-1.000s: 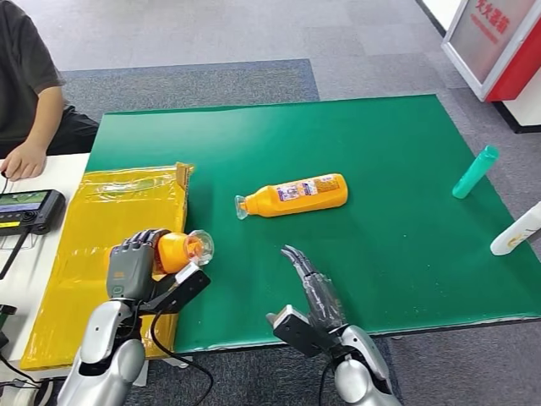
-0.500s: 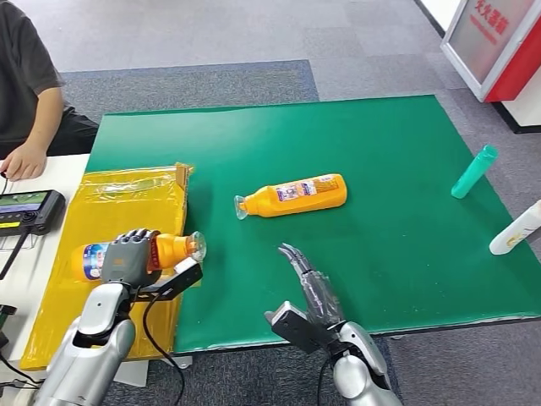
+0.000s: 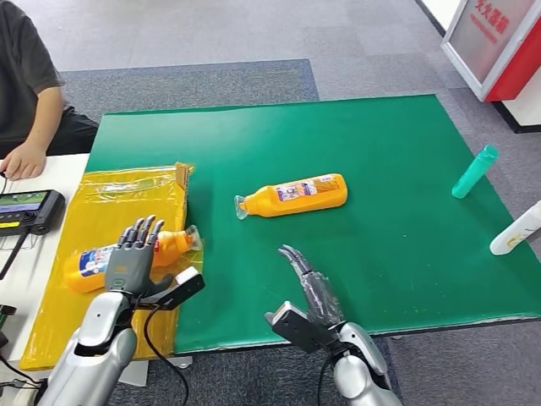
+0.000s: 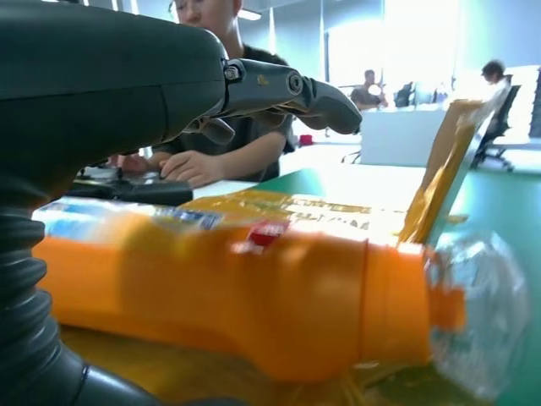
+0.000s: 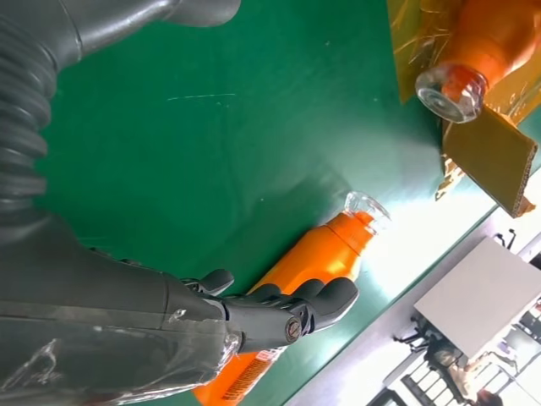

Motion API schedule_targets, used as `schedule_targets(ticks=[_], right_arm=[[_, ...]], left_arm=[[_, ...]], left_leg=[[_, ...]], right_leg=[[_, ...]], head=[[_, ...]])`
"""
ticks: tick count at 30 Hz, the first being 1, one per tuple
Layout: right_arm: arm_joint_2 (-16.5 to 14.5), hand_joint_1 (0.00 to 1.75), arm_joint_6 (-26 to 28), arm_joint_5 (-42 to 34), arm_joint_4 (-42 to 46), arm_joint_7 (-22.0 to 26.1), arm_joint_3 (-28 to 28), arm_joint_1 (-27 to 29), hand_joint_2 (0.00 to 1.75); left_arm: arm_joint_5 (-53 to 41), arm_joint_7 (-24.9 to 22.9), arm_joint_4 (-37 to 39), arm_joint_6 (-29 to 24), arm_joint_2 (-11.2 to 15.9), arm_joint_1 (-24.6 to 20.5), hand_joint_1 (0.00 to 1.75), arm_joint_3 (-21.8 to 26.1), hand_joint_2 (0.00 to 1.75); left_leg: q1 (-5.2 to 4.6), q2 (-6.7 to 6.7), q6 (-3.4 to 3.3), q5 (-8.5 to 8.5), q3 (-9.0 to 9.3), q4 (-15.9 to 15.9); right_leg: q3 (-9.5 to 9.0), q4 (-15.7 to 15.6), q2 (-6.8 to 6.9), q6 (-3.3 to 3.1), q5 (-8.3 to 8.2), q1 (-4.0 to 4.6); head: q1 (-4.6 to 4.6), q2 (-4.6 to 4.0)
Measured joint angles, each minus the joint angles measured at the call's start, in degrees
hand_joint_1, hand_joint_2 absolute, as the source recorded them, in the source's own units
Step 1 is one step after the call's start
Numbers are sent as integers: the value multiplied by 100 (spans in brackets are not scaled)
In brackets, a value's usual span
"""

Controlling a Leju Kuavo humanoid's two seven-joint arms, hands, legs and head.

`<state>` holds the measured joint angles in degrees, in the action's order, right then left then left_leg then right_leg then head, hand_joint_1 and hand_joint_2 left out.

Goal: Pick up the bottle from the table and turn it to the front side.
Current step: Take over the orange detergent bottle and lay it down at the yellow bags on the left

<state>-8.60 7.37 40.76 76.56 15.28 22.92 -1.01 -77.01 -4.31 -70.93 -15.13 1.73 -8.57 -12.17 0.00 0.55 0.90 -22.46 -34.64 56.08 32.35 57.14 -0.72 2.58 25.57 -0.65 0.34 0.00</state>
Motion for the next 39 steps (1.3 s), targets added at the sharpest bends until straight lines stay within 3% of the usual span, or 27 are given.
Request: schedule_targets(ticks=[4, 8, 13, 16, 21, 27, 39], right_arm=[[1, 0, -3, -24, 0, 10, -8, 14, 175], [8, 0, 40, -114, 0, 109, -14, 19, 175], [18, 0, 213, -446, 98, 426, -20, 110, 175], [25, 0, 298, -730, 322, 628, -23, 287, 175], [30, 0, 419, -1265, 664, 946, -20, 559, 175], [32, 0, 464, -1847, 867, 1288, -16, 658, 175], [40, 0, 486, -2020, 1017, 1360, -16, 695, 175]], left_arm=[[715, 724, -500, -607, -62, 281, 0, 25, 175], [2470, 2055, -1186, -751, -167, 657, 0, 92, 175], [5016, 3521, -1858, 249, -388, 1104, 0, 293, 175], [6003, 4040, -2079, 951, -573, 1367, 0, 527, 175], [6863, 4307, -2172, 1902, -817, 1670, 0, 967, 175], [7273, 4310, -2151, 2568, -958, 1799, 0, 1465, 175], [7306, 4310, -1950, 2778, -1084, 1780, 0, 1838, 175]], left_leg=[[0, 0, 0, -1, -1, 0], [-1, 0, -2, -4, -2, 0], [-1, 0, -3, -6, -1, 0], [0, 0, -2, -8, -1, 0], [0, 0, -1, -10, -1, 0], [0, 0, -1, -10, -1, 0], [0, 0, -1, -9, -1, 0]], right_leg=[[0, 0, 0, 0, 1, 0], [1, -1, 0, 2, 2, -1], [1, -1, 0, 2, 3, -1], [1, -1, 0, 0, 5, -1], [1, -1, 0, -2, 8, 0], [2, -1, 1, -2, 8, 0], [0, -1, 1, -2, 7, -1]], head=[[0, 0], [0, 0], [0, 0], [0, 0], [0, 0], [1, 0], [1, 0]])
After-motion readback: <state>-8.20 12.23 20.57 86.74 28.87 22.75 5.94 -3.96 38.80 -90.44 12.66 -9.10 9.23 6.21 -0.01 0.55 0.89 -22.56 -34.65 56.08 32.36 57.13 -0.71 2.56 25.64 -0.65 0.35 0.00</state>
